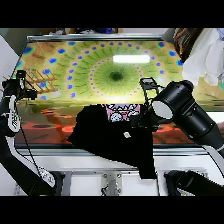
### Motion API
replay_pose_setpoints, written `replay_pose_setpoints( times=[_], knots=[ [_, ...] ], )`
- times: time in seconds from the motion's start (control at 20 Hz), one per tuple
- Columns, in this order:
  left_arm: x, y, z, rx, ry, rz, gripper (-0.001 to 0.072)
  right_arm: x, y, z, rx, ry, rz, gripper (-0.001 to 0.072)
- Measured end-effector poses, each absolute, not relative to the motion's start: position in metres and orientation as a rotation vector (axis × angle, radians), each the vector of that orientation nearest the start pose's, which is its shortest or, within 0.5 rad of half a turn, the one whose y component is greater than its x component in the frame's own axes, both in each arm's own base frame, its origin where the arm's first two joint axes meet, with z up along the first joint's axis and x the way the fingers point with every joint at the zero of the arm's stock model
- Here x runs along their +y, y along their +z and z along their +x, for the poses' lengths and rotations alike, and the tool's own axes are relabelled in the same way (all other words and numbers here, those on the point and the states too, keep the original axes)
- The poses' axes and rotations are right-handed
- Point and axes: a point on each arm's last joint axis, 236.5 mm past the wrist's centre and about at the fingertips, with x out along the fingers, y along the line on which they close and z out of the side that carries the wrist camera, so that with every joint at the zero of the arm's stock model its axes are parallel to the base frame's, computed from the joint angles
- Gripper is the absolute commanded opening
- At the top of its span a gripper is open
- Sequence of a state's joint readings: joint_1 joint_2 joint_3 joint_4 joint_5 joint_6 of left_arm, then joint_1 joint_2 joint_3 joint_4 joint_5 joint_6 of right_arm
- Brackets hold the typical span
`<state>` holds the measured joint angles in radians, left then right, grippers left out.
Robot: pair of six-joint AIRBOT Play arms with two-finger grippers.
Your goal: Fold the clothes and pants, and hang the long-sleeved shirts on hangers.
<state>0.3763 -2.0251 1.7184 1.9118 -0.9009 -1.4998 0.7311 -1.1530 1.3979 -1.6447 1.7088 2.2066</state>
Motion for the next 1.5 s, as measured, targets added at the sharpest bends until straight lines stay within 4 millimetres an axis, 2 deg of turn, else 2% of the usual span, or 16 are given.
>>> replay_pose_setpoints(
  times=[0.05, 0.1, 0.2, 0.25, 0.3, 0.7, 0.9, 1.3, 1.5],
  knots=[
    [0.265, -0.119, 0.502, 1.269, 0.390, 0.174, 0.0294, 0.186, 0.106, 0.233, 1.441, 0.072, -0.054, 0.0018],
    [0.265, -0.120, 0.501, 1.273, 0.395, 0.167, 0.0243, 0.186, 0.106, 0.233, 1.441, 0.072, -0.054, 0.0018],
    [0.266, -0.120, 0.499, 1.276, 0.407, 0.159, 0.0237, 0.186, 0.106, 0.234, 1.441, 0.071, -0.054, 0.0018],
    [0.266, -0.121, 0.499, 1.276, 0.409, 0.156, 0.0045, 0.186, 0.106, 0.234, 1.441, 0.071, -0.054, 0.0018],
    [0.266, -0.121, 0.498, 1.279, 0.411, 0.155, 0.0020, 0.186, 0.106, 0.233, 1.441, 0.072, -0.054, 0.0018],
    [0.265, -0.119, 0.498, 1.273, 0.419, 0.136, 0.0018, 0.186, 0.106, 0.233, 1.441, 0.072, -0.054, 0.0018],
    [0.261, -0.108, 0.499, 1.259, 0.420, 0.117, 0.0018, 0.186, 0.106, 0.233, 1.441, 0.072, -0.054, 0.0018],
    [0.260, -0.043, 0.515, 1.133, 0.435, 0.160, 0.0017, 0.186, 0.106, 0.233, 1.442, 0.071, -0.054, 0.0018],
    [0.249, 0.002, 0.525, 1.043, 0.430, 0.187, 0.0018, 0.186, 0.106, 0.234, 1.442, 0.071, -0.055, 0.0018]
  ],
)
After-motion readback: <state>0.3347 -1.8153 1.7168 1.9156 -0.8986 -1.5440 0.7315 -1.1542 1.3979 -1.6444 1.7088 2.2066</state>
